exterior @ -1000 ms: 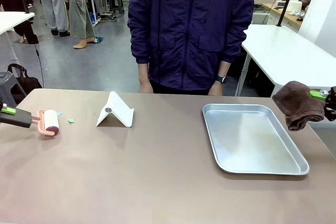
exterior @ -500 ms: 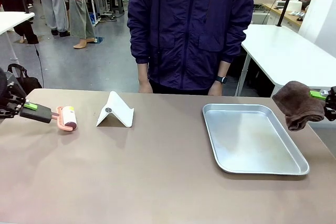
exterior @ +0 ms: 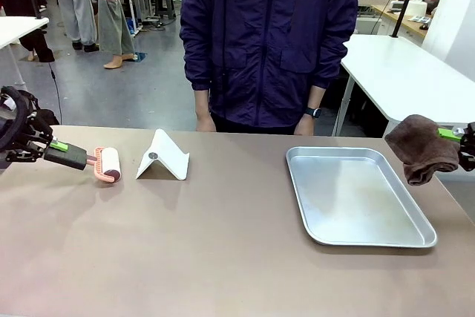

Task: Clean the surface of the table.
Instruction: Clean the area not pointed to by the person.

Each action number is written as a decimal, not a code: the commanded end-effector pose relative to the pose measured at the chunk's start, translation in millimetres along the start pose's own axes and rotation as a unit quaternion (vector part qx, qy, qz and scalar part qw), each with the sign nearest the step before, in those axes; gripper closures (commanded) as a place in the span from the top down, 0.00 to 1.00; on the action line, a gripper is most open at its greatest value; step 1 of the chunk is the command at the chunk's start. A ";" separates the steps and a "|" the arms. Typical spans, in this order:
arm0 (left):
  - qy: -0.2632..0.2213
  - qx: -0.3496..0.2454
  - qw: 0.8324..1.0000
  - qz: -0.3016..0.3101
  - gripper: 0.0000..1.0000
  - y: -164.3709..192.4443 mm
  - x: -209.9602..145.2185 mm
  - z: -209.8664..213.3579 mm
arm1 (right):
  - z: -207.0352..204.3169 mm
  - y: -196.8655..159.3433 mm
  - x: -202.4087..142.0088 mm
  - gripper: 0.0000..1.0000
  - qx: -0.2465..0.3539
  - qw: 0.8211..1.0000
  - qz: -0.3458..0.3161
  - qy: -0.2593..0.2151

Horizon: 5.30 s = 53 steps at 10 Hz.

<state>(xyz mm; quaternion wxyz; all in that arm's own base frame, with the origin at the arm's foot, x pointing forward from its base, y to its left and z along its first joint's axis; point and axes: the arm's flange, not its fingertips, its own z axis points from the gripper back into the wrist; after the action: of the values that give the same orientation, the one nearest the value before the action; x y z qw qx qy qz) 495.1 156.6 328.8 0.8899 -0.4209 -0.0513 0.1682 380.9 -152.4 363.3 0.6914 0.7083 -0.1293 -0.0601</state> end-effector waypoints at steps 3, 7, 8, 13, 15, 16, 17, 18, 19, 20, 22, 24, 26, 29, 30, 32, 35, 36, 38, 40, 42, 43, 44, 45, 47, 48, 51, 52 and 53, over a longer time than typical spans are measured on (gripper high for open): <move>0.012 -0.164 0.983 -0.076 0.22 1.9 -33.5 48.8 | -1.3 3.3 1.8 0.09 0.002 1.000 -0.001 -0.001; 0.094 -0.213 0.966 -0.112 0.22 27.1 -87.0 120.9 | -1.3 3.3 1.8 0.09 0.002 1.000 -0.001 -0.001; 0.102 -0.229 0.960 -0.122 0.22 40.7 -103.1 139.5 | -1.3 3.3 1.8 0.09 0.002 1.000 -0.001 -0.001; 0.042 -0.249 0.963 -0.096 0.22 167.4 -159.7 195.9 | -1.3 3.3 1.8 0.09 0.002 1.000 -0.001 -0.001; 0.029 -0.254 0.964 -0.076 0.22 156.0 -175.8 197.8 | -1.3 3.3 1.8 0.09 0.002 1.000 -0.001 -0.001; 0.029 -0.254 0.964 -0.076 0.22 156.0 -175.8 197.8 | -1.3 3.3 1.8 0.09 0.002 1.000 -0.001 -0.001; 0.029 -0.254 0.964 -0.076 0.22 156.0 -175.8 197.8 | -1.3 3.3 1.8 0.09 0.002 1.000 -0.001 -0.001; 0.029 -0.254 0.964 -0.076 0.22 156.0 -175.8 197.8 | -1.3 3.3 1.8 0.09 0.002 1.000 -0.001 -0.001; 0.029 -0.254 0.964 -0.076 0.22 156.0 -175.8 197.8 | -1.3 3.3 1.8 0.09 0.002 1.000 -0.001 -0.001; 0.029 -0.254 0.964 -0.076 0.22 156.0 -175.8 197.8 | -1.3 3.3 1.8 0.09 0.002 1.000 -0.001 -0.001; 0.024 -0.250 0.964 -0.083 0.22 160.9 -171.4 198.6 | -1.3 3.3 1.8 0.09 0.002 1.000 -0.001 -0.001; -0.013 -0.215 0.974 -0.069 0.22 119.1 -142.0 178.5 | -1.3 3.3 1.8 0.09 0.002 1.000 -0.001 -0.001; -0.037 -0.170 0.982 -0.073 0.22 89.5 -108.3 165.5 | -1.3 3.3 1.8 0.09 0.002 1.000 -0.001 -0.001; -0.091 -0.100 0.990 -0.039 0.22 65.9 -42.3 131.7 | -1.3 3.3 1.8 0.09 0.002 1.000 -0.001 -0.001; -0.106 -0.066 0.991 -0.038 0.22 60.7 -27.3 120.3 | -1.3 3.3 1.8 0.09 0.002 1.000 -0.001 -0.001; -0.102 -0.018 0.994 -0.026 0.22 53.4 10.0 97.2 | -1.3 3.3 1.8 0.09 0.002 1.000 -0.001 -0.001; -0.073 0.005 0.997 0.027 0.22 57.9 25.0 92.5 | -1.3 3.3 1.8 0.09 0.002 1.000 -0.001 -0.001; -0.082 0.004 0.996 0.045 0.22 64.4 28.4 94.9 | -1.3 3.3 1.8 0.09 0.002 1.000 -0.001 -0.001; -0.064 0.008 0.996 0.059 0.22 74.5 27.2 93.7 | -1.3 3.3 1.8 0.09 0.002 1.000 -0.001 -0.001; -0.057 0.023 0.997 0.054 0.22 80.4 25.3 86.8 | -1.3 3.3 1.8 0.09 0.002 1.000 -0.001 -0.001; -0.052 0.031 0.997 0.046 0.22 76.1 25.4 78.4 | -1.3 3.3 1.8 0.09 0.002 1.000 -0.001 -0.001; -0.047 0.036 0.997 0.044 0.22 70.7 27.3 71.9 | -1.3 3.3 1.8 0.09 0.002 1.000 -0.001 -0.001; -0.045 0.047 0.997 0.037 0.22 64.2 30.0 63.7 | -1.3 3.3 1.8 0.09 0.002 1.000 -0.001 -0.001; -0.034 0.063 0.997 0.035 0.22 54.5 34.0 52.5 | -1.3 3.3 1.8 0.09 0.002 1.000 -0.001 -0.001; -0.012 0.091 0.995 0.028 0.22 33.0 41.6 32.0 | -1.3 3.3 1.8 0.09 0.002 1.000 -0.001 -0.001; -0.007 0.100 0.995 0.021 0.22 20.4 44.9 22.7 | -1.3 3.3 1.8 0.09 0.002 1.000 -0.001 -0.001; -0.017 0.064 0.998 0.000 0.22 -12.3 45.9 9.4 | -1.3 3.3 1.8 0.09 0.002 1.000 -0.001 -0.001; -0.031 0.025 0.999 -0.017 0.22 -21.9 39.5 15.4 | -1.3 3.3 1.8 0.09 0.002 1.000 -0.001 -0.001; -0.043 -0.030 0.998 -0.035 0.22 -31.7 28.0 27.1 | -1.3 3.3 1.8 0.09 0.002 1.000 -0.001 -0.001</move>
<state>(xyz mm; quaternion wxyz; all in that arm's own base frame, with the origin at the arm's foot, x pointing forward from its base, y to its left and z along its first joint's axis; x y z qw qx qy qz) 544.1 172.2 362.3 0.8992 -0.3925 -0.0839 0.1742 381.9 -153.2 362.8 0.6918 0.7079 -0.1290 -0.0605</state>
